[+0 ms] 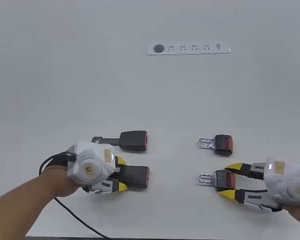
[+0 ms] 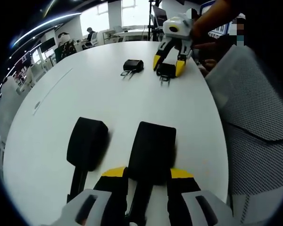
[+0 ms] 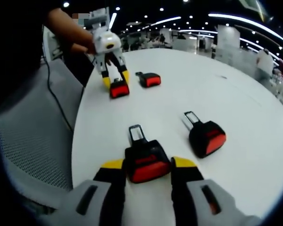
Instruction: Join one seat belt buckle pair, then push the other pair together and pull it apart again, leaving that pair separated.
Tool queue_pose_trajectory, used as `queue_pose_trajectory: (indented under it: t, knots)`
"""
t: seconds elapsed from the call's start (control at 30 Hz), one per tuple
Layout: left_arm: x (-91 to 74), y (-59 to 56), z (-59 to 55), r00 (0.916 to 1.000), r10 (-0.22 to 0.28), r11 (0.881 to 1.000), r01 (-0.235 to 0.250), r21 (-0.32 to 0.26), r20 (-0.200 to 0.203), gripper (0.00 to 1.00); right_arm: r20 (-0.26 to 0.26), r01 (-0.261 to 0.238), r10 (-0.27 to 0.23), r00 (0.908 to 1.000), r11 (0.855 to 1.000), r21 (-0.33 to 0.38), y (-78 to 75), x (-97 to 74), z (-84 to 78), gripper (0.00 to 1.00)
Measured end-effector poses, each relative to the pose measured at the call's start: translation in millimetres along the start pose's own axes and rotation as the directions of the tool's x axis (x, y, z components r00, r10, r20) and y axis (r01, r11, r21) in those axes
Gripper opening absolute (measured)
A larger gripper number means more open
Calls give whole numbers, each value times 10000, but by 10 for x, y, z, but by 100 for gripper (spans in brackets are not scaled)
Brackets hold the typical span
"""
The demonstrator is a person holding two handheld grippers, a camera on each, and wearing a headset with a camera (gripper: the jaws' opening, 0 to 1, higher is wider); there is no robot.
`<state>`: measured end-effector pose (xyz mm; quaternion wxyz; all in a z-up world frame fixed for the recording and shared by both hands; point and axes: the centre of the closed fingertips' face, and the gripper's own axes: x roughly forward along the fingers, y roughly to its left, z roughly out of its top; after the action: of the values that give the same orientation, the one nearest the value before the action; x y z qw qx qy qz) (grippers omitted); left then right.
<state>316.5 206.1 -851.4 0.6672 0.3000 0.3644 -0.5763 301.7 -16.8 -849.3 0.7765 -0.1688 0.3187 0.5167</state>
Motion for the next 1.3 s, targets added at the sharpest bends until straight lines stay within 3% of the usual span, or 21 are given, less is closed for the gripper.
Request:
queue_pose_trajectory:
  t: [0.57,1.3]
  knots:
    - [1,-1,-2,10000,-8,10000,8,50,-100,33,352,-566,580,9977,9976,-396,159,396,336,37]
    - [7,-5,-6,9991,5,10000,-5,3,-421,33,876,-813,856,9925,9954,-512,374,890,782,37]
